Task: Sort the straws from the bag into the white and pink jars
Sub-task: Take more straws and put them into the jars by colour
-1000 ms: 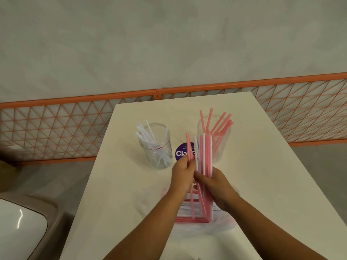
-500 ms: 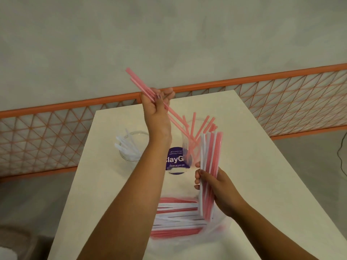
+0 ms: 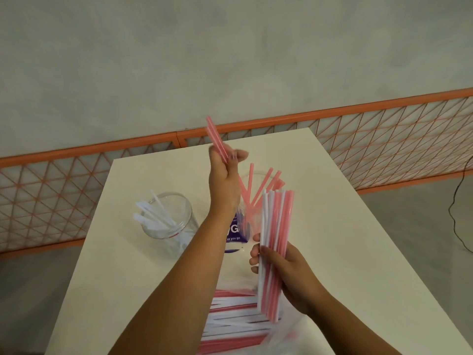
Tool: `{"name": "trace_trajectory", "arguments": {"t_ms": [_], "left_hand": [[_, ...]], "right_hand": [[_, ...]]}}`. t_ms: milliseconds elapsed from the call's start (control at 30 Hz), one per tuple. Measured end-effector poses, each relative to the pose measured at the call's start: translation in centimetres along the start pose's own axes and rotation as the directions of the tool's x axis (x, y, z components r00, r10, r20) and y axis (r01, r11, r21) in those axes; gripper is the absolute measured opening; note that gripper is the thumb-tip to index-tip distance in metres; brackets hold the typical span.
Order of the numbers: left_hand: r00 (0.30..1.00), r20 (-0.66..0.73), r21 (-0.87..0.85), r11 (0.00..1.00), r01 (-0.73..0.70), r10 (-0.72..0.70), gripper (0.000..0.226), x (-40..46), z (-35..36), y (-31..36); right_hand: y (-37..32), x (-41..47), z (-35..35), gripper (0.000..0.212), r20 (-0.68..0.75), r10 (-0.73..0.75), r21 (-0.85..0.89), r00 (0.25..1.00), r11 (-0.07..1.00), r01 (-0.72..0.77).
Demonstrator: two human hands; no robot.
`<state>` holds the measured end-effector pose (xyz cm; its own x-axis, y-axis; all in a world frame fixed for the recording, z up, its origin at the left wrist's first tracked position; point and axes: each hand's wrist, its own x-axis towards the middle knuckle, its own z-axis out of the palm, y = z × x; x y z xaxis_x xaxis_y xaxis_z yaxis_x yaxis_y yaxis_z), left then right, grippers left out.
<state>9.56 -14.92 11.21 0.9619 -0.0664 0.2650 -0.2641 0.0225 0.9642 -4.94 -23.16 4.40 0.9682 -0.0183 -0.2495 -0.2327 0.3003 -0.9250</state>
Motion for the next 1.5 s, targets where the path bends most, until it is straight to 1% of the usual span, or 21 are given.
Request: {"name": "trace_trajectory", "arguments": {"t_ms": [67,100,167,267,367,433,500,533,567,600,667,700,767,833,900,967,1067,1233,1333,1400,1500], "left_hand": [[0.993,0.062,0.107,0.990,0.089,-0.096,0.006,-0.8,0.1,-1.5],[0.989,0.076,0.163,0.981,0.110,-0.123,0.009,-1.1,0.0,-2.0],[0.988,0.072,0.211,0.971,0.115,-0.133,0.015,-1.4,-0.2,-2.5],[0.992,0.075,0.288,0.954,0.079,-0.105,0.026,-1.5,-0.7,-2.2],[0.997,0.075,0.436,0.898,-0.053,0.023,0.039,-2.4,-1.0,-1.1],[0.993,0.033,0.425,0.898,-0.117,0.114,0.038,-3.7,-1.2,0.0],[0.991,0.026,0.373,0.918,-0.131,0.130,0.033,-5.3,-1.4,0.7],[0.994,0.057,0.355,0.929,-0.103,0.088,0.032,-6.2,-1.5,0.8],[0.994,0.109,0.339,0.940,-0.041,0.004,0.033,-7.0,-1.5,1.0],[0.980,0.167,0.321,0.946,0.052,-0.110,0.035,-7.7,-1.5,1.0],[0.910,0.253,0.292,0.923,0.252,-0.328,0.032,-8.6,-1.5,0.9],[0.880,0.265,0.286,0.904,0.318,-0.394,0.028,-9.0,-1.6,1.0],[0.861,0.257,0.257,0.890,0.376,-0.438,0.023,-9.3,-1.8,1.1],[0.861,0.243,0.233,0.889,0.395,-0.446,0.023,-9.5,-2.1,1.5],[0.865,0.230,0.235,0.888,0.396,-0.446,0.022,-9.5,-2.3,1.7],[0.875,0.214,0.243,0.891,0.384,-0.435,0.021,-9.7,-2.4,1.8],[0.889,0.203,0.266,0.897,0.354,-0.411,0.022,-10.1,-2.5,1.9],[0.882,0.263,0.358,0.889,0.287,-0.391,0.031,-10.4,-2.8,1.7],[0.880,0.284,0.380,0.887,0.261,-0.380,0.032,-10.5,-2.8,1.6],[0.891,0.275,0.369,0.895,0.250,-0.362,0.031,-10.6,-2.8,1.6],[0.908,0.209,0.297,0.908,0.296,-0.364,0.026,-10.4,-3.0,1.9]], "right_hand": [[-0.2,0.1,0.1,0.022,0.009,-0.004,0.006,1.000,1.000,0.004],[-0.2,0.2,0.1,0.022,0.014,-0.006,0.008,1.000,1.000,0.006],[-0.4,0.2,0.1,0.022,0.021,-0.007,0.013,1.000,1.000,0.007],[-0.5,0.2,0.2,0.022,0.017,-0.009,0.028,1.000,1.000,0.009],[-0.5,0.0,0.4,0.022,0.004,-0.019,0.041,1.000,0.999,0.019],[-0.7,-0.1,0.4,0.022,-0.004,-0.026,0.059,1.000,0.998,0.026],[-0.9,-0.2,0.5,0.021,-0.005,-0.034,0.072,0.999,0.997,0.034],[-1.1,-0.3,0.6,0.020,-0.004,-0.038,0.071,0.999,0.997,0.038],[-1.2,-0.4,0.7,0.019,-0.004,-0.041,0.065,0.999,0.997,0.041],[-1.3,-0.5,0.8,0.018,-0.004,-0.042,0.052,0.999,0.998,0.042],[-1.3,-0.7,1.2,0.016,-0.010,-0.039,0.024,0.999,0.999,0.039],[-1.3,-0.8,1.4,0.016,-0.013,-0.034,0.014,0.999,0.999,0.034],[-1.2,-1.0,1.7,0.020,-0.021,-0.025,0.007,0.999,1.000,0.025],[-1.2,-1.3,2.1,0.023,-0.018,-0.025,0.001,1.000,1.000,0.025],[-1.3,-1.5,2.3,0.021,-0.011,-0.032,-0.012,0.999,0.999,0.032],[-1.5,-1.7,2.5,0.018,-0.003,-0.042,-0.018,0.999,0.999,0.042],[-1.5,-2.0,2.7,0.019,-0.007,-0.041,-0.016,0.999,0.999,0.040],[-1.2,-2.4,2.7,0.022,-0.016,-0.001,0.004,1.000,1.000,0.001],[-1.0,-2.5,2.7,0.022,-0.019,0.023,0.000,1.000,1.000,-0.023],[-1.1,-2.6,2.7,0.024,-0.006,0.028,-0.032,1.000,0.999,-0.029],[-1.4,-2.5,2.9,0.027,0.018,0.022,-0.066,1.000,0.998,-0.021]]}}
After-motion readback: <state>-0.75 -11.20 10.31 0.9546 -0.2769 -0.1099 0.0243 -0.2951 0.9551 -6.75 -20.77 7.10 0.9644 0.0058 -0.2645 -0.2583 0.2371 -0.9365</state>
